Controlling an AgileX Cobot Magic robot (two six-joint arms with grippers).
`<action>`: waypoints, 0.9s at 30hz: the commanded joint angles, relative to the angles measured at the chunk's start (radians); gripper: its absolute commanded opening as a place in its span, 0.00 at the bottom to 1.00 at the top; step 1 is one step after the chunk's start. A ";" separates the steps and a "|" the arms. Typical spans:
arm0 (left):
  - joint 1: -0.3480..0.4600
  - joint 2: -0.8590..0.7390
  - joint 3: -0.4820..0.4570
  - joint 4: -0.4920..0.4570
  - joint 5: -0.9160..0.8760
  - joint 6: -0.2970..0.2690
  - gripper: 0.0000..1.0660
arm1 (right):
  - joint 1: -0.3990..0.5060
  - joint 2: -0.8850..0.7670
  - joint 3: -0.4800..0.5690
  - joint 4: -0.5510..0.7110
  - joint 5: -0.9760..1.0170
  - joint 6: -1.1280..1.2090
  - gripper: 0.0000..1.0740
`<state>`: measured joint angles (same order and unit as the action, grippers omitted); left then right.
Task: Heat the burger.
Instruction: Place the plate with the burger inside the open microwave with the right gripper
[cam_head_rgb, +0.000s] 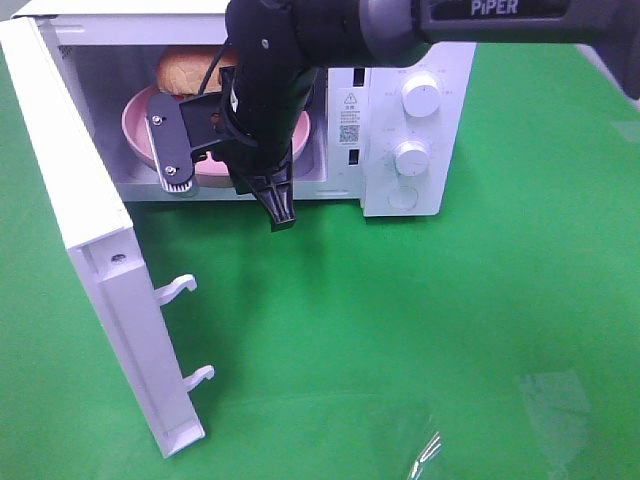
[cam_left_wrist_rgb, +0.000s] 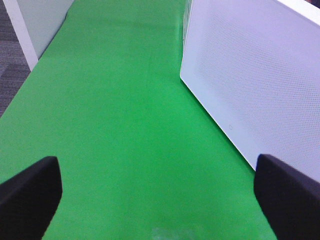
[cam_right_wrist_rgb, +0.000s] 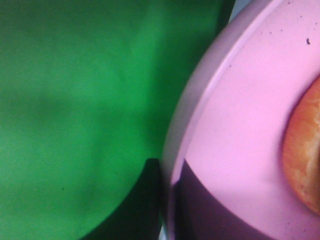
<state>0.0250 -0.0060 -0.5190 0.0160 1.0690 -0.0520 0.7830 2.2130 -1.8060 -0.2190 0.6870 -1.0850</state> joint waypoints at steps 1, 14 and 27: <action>0.002 -0.014 0.002 -0.001 0.000 0.000 0.90 | -0.001 0.009 -0.040 -0.029 -0.045 0.033 0.00; 0.002 -0.014 0.002 -0.001 0.000 0.000 0.90 | -0.035 0.118 -0.178 -0.047 -0.046 0.091 0.00; 0.002 -0.014 0.002 -0.001 0.000 0.000 0.90 | -0.059 0.153 -0.226 -0.082 -0.086 0.087 0.01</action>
<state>0.0250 -0.0060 -0.5190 0.0160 1.0690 -0.0520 0.7310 2.3820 -2.0110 -0.2710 0.6620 -0.9940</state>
